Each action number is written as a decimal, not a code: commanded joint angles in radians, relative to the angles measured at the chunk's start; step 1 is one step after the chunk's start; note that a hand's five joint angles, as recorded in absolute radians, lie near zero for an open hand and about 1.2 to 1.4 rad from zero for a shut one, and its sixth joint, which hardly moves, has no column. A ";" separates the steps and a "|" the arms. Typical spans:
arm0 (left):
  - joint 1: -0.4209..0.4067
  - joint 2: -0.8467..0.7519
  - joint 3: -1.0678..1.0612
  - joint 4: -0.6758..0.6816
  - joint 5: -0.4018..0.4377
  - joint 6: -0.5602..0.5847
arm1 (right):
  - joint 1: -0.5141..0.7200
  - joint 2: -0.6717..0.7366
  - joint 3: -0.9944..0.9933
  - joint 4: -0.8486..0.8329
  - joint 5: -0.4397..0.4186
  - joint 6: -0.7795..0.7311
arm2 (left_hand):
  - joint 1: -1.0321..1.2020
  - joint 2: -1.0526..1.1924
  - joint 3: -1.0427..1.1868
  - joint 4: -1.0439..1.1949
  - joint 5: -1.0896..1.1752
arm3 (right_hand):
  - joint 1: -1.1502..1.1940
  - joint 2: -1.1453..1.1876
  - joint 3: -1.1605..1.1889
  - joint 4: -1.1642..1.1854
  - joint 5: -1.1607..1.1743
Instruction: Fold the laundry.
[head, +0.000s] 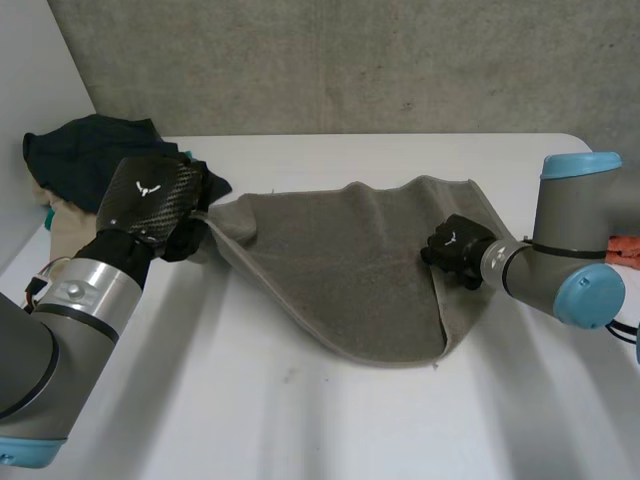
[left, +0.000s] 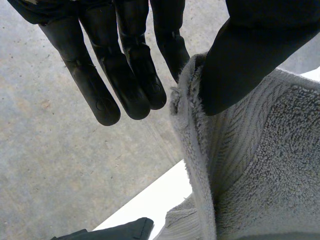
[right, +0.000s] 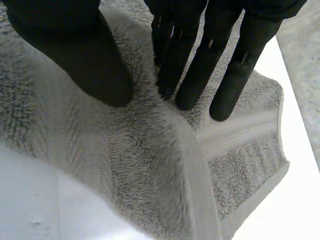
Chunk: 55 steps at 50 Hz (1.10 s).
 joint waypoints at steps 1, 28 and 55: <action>0.003 0.036 0.003 -0.013 -0.004 0.002 | -0.014 -0.040 0.000 -0.027 0.016 0.126 | 0.238 0.197 0.201 0.196 0.236 | 0.706 0.247 0.247 0.245 0.250; 0.060 0.026 -0.001 -0.180 0.002 0.000 | -0.186 -0.347 0.448 -0.035 -0.105 0.273 | 0.238 0.197 0.201 0.196 0.236 | 0.190 -0.268 -0.268 -0.271 -0.265; 0.080 0.020 0.001 -0.182 0.002 -0.002 | -0.207 -0.416 0.600 -0.066 -0.153 0.045 | 0.238 0.197 0.201 0.196 0.236 | 0.055 -0.404 -0.404 -0.406 -0.400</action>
